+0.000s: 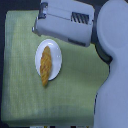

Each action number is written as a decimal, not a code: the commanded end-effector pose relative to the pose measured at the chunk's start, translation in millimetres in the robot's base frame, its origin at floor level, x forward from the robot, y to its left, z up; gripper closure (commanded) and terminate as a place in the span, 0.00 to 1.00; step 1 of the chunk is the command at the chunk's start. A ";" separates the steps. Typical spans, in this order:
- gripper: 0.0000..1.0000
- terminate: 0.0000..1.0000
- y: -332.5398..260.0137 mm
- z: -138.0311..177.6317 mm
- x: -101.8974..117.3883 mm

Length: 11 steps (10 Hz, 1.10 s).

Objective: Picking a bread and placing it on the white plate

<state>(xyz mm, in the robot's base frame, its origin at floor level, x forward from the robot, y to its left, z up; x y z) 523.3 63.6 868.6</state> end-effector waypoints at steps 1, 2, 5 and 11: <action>0.00 0.00 -64.8 37.3 28.6; 0.00 0.00 -79.9 38.5 26.8; 0.00 0.00 -153.6 43.7 12.9; 0.00 0.00 -257.6 49.3 -20.9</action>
<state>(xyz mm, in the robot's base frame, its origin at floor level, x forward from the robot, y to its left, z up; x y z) 531.0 -112.3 913.5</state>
